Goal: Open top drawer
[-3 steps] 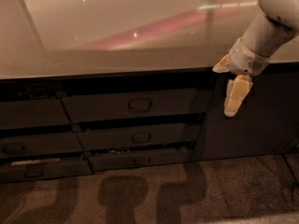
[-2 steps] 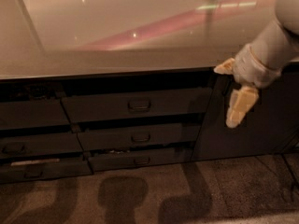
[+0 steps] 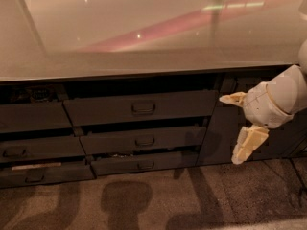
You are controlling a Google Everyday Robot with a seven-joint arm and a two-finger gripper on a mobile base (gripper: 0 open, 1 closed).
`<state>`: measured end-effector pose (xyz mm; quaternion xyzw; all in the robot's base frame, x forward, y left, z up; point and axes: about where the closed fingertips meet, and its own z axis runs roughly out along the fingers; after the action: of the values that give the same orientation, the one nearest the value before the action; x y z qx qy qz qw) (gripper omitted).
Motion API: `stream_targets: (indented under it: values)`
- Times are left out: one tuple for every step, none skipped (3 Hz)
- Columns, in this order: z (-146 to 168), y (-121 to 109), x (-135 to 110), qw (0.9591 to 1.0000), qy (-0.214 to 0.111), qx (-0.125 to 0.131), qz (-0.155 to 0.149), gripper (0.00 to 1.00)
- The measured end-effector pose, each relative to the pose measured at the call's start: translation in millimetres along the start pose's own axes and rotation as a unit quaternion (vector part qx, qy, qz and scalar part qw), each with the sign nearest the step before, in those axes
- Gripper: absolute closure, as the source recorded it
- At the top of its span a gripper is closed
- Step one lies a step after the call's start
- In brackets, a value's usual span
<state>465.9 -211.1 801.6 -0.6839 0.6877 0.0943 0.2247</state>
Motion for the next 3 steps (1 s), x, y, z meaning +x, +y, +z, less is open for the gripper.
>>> stream_targets:
  values:
    - [0,0,0,1.0,0.0,0.0,0.0,0.0]
    - [5,-14,5,0.9998,0.013,-0.004,0.015,0.0]
    - [29,-52,32,0.9976,0.049,-0.007,0.049,0.0]
